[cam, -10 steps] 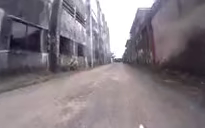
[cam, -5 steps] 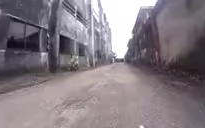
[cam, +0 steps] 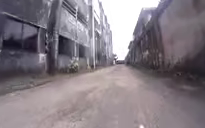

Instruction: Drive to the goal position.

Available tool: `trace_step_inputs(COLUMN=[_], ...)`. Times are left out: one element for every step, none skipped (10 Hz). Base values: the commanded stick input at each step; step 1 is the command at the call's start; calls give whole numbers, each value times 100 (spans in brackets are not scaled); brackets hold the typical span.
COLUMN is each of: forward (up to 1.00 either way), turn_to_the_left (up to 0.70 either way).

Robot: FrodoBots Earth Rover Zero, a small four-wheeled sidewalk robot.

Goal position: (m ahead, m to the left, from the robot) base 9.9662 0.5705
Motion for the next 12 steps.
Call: trace_step_inputs(forward=[50, 50, 50, 50, 50, 50, 50, 50, 50, 50, 50, 50], turn_to_the_left=[0, 0, -16, -50, -50, -41, -5, 0, 0, 0, 0, 0])
